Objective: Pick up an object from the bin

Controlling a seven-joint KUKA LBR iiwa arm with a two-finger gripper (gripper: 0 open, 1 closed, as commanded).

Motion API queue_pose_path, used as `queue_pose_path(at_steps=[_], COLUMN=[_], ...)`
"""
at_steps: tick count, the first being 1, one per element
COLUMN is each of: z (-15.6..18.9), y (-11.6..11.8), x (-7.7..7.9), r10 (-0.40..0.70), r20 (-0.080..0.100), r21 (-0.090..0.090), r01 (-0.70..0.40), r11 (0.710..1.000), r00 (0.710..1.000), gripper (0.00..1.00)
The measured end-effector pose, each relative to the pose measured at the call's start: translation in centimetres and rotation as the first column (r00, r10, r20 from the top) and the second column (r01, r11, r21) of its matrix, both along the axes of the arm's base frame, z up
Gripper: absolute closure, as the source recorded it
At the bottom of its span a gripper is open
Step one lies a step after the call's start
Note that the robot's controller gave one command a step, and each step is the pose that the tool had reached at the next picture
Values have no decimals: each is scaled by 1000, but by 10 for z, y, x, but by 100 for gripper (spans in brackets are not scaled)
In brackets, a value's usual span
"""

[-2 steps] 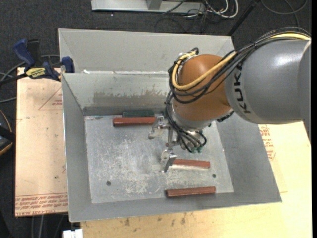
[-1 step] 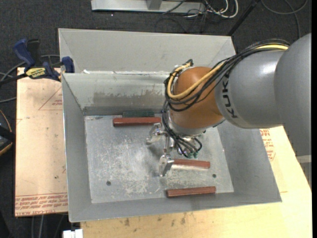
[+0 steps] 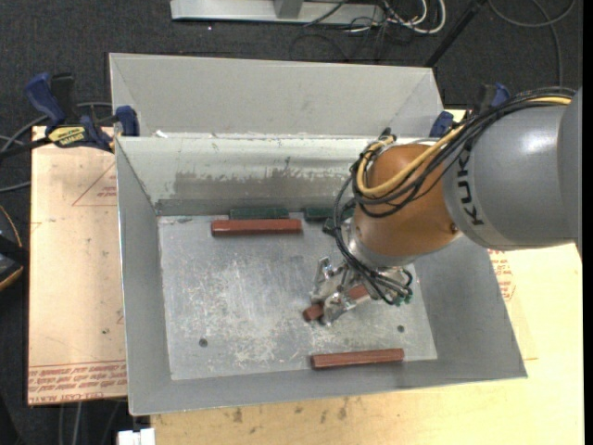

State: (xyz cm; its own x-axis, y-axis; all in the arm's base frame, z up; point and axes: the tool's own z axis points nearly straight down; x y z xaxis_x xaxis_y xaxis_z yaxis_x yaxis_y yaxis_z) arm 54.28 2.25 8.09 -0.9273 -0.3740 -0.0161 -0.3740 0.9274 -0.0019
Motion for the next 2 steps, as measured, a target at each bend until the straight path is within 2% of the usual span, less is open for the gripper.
queue_pose_path(at_steps=[1, 2], z=[0, 140], y=[0, 17], x=[0, 2], r10=[0, -8], r20=[0, -12], r21=[0, -2], r01=[0, 8], r11=[1000, 1000], r00=[1000, 1000], gripper=[100, 100])
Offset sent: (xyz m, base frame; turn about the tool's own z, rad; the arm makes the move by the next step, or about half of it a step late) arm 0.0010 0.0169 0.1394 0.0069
